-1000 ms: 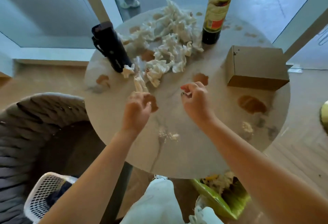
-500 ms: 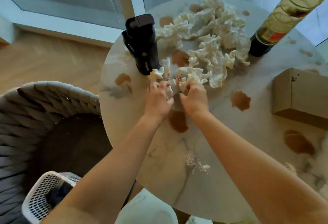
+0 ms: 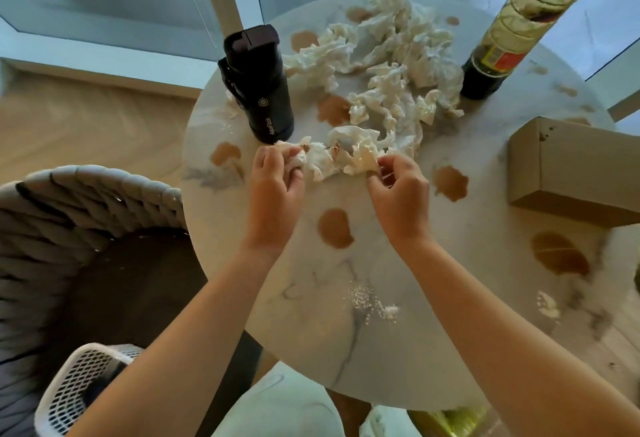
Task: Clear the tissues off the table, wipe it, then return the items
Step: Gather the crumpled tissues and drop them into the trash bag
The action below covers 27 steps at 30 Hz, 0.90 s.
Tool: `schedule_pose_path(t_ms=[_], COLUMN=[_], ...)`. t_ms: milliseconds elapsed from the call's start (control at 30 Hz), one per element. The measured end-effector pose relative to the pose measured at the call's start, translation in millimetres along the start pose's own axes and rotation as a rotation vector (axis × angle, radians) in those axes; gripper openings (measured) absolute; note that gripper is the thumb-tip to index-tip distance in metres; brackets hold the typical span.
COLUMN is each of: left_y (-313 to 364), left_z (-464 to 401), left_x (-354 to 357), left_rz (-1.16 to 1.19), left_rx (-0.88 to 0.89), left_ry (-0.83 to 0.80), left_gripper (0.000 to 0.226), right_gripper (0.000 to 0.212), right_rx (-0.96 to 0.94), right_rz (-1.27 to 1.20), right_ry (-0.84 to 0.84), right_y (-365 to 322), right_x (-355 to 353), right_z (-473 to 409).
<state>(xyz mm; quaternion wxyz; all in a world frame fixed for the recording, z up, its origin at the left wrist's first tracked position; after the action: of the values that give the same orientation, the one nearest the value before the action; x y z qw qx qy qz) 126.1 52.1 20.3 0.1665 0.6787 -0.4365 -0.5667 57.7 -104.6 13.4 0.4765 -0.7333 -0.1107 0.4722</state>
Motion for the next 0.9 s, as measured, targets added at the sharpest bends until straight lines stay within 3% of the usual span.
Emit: schedule_pose_path(t_ms=[300,567,767,900], left_y=[89.5,163.7,212.1,214.3], left_z=[56.5,160.6,255.5,301.0], left_x=[-11.9,25.3,73.9,116.6], left_rz=[0.087,0.151,0.291,0.334], left_rx=[0.195,0.297,0.444,0.428], left_ry=[-0.068,-0.263,-0.489,-0.696], left_gripper=[0.025,0.017,0.037,0.039], right_gripper=[0.014,0.016,0.015,0.008], right_rx=[-0.068,-0.061,0.191,0.487], right_rz=[-0.189,-0.105,-0.079,-0.109], right_ry=[0.115,0.263,0.416,0.390], right_y=[16.3,92.4,175.1,226.4], right_x=[-86.7,-175.3,-219.9,-226.0], right_z=[59.7,150.4,239.3,285.9])
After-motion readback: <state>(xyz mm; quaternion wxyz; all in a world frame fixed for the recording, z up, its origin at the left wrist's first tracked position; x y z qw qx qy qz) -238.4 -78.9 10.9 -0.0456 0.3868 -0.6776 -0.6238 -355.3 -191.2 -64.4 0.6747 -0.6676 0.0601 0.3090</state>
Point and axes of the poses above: each hand's wrist, its own z-axis away from the middle knuckle, its own x-axis out of the palm, y = z × x, the point moved 1 cm from there along -z, towards the middle knuckle, and after that the axes turned 4 degrees about -y, right-handed, at the moved point
